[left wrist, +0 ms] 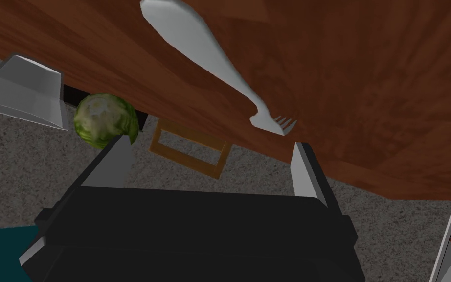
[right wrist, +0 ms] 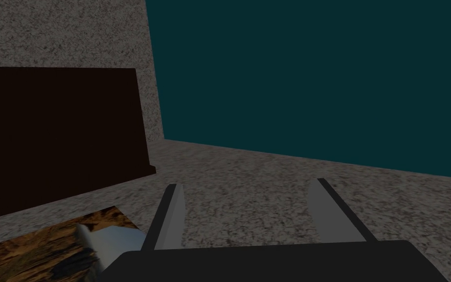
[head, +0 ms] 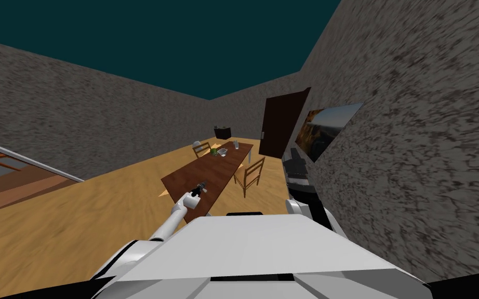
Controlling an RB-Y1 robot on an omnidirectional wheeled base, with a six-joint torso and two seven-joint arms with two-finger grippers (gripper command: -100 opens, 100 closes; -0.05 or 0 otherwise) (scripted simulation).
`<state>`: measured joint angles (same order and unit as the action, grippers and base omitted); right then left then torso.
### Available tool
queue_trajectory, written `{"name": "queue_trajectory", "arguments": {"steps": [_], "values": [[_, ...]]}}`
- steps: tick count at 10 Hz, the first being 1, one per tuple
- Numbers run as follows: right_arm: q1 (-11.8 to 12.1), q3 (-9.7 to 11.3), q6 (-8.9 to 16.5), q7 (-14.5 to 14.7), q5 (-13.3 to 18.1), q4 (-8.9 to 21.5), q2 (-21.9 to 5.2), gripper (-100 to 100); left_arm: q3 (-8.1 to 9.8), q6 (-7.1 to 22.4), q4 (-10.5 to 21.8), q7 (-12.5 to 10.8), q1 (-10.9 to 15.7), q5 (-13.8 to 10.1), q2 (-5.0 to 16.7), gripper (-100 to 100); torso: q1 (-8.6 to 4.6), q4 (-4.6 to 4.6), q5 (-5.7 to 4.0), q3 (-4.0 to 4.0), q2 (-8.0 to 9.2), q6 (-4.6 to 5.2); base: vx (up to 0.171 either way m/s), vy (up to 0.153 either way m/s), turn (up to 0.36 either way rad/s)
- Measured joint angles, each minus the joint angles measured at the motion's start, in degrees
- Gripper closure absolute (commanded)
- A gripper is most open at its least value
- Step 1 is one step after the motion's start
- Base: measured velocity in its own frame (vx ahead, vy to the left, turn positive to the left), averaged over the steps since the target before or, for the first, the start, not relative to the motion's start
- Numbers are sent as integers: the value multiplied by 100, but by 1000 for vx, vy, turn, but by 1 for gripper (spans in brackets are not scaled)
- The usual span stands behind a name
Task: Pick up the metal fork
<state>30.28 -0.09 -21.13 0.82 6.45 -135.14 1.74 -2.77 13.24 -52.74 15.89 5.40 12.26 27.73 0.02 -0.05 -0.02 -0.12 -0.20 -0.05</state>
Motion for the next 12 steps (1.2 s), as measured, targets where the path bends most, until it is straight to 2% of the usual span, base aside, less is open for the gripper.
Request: {"name": "queue_trajectory", "arguments": {"steps": [4, 5, 6, 12], "values": [[0, 0, 0, 0, 0, 0, 0, 0, -39, 252, 557, 191, 155, -155, 165, -100, 1, 0, 0, 2, 4, -1, 60, -2, 5], [-1, 0, 0, 0, 0, 0, 0, 0, -39, 260, 571, 202, 154, -159, 167, 0, 0, 3, 0, 8, 15, 0, 6, 0, -1], [-1, 0, 0, 0, 0, 0, 0, 0, -39, 259, 569, 201, 155, -158, 167, -100, -1, 5, 0, 13, 24, 0, 69, -28, 63], [0, 0, 0, 0, 0, 0, 0, 0, -303, -527, 1267, -151, 233, 23, 391, -100, -18, -1, -4, -3, -4, 0, 84, -51, 81]]}}
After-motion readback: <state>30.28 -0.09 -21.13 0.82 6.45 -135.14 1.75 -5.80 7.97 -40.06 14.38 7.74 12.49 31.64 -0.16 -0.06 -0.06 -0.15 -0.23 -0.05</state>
